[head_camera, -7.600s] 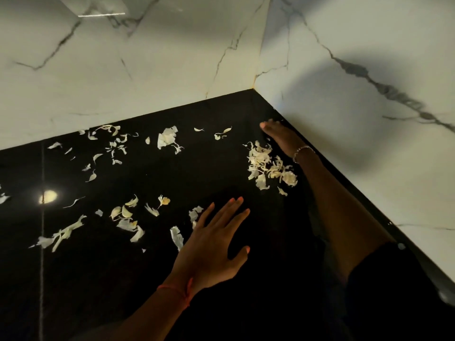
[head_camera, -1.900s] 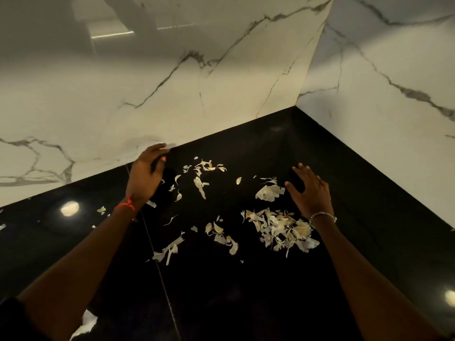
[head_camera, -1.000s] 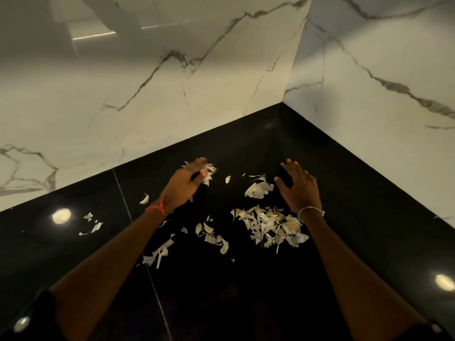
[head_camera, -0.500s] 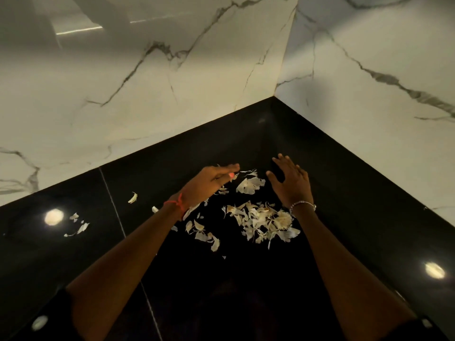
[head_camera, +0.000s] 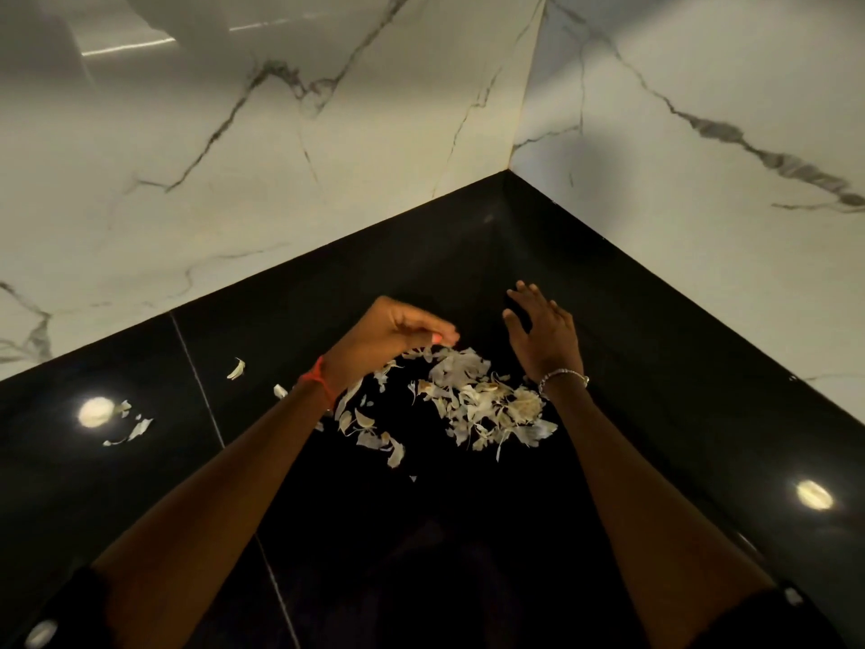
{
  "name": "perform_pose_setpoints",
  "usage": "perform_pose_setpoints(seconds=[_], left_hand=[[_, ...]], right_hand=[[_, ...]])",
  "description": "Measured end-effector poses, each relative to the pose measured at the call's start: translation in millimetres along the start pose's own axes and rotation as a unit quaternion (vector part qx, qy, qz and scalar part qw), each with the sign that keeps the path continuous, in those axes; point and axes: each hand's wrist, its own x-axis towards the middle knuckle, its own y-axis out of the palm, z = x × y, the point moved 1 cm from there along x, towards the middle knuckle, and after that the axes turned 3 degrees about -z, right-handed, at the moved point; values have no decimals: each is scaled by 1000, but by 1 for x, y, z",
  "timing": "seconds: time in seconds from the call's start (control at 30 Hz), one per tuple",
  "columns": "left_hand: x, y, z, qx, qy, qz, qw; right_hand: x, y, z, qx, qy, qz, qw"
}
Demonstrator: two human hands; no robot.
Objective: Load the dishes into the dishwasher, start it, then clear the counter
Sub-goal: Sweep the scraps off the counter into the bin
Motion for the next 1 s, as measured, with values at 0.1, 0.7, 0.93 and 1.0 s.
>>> perform_pose_setpoints(seconds=[0.1, 0.7, 0.93, 1.0], left_hand=[[-2, -11, 1, 5, 3, -94, 996], [4, -28, 11, 45, -41, -100, 993], [-1, -29, 17, 216, -31, -79, 973], [-11, -20, 18, 220, -13, -37, 975]], right_hand=[[0, 0, 0, 0, 0, -2, 1000], [0, 0, -1, 4, -7, -11, 1000], [1, 1, -2, -4, -5, -8, 1000], [0, 1, -1, -7, -5, -7, 1000]])
